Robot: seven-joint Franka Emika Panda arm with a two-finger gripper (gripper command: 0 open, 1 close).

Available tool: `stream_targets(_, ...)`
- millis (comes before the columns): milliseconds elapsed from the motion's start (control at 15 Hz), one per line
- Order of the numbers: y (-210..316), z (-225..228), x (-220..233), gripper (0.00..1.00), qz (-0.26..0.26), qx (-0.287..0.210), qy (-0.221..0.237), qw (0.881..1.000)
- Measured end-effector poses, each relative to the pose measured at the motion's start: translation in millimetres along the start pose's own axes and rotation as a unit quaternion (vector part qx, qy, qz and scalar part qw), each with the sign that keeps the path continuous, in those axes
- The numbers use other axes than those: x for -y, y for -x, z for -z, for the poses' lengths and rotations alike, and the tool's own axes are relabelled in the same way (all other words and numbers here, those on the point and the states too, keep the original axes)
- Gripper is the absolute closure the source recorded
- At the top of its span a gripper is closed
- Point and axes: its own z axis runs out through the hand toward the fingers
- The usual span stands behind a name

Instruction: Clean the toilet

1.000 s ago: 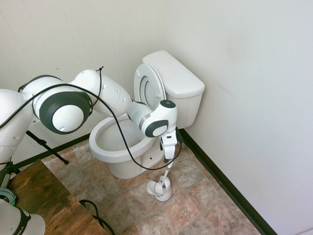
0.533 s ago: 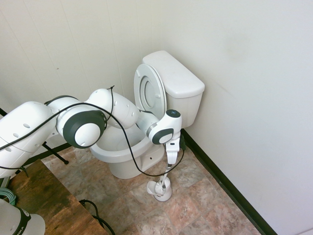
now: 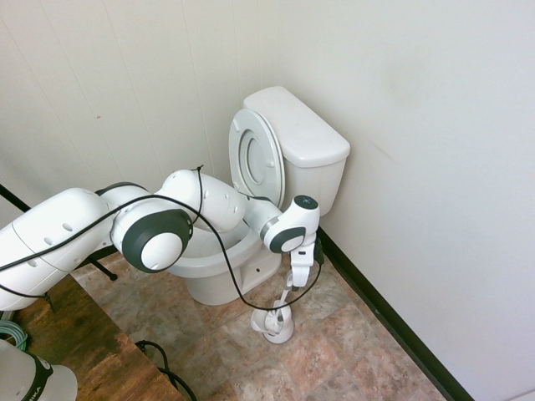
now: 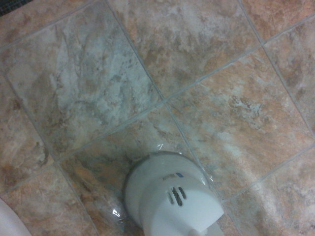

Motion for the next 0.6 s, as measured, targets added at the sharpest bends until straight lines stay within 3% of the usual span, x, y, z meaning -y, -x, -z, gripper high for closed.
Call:
stream_targets(200, 1.4, -2.8, -1.0, 0.00, 0.001, 0.005, 0.002, 1.000)
stream_targets(267, 3.0, -3.0, -0.9, 1.00, 0.003, 0.006, 0.002, 1.000)
stream_targets(600, 3.3, -3.1, -0.9, 1.00, 0.005, 0.007, 0.002, 1.000)
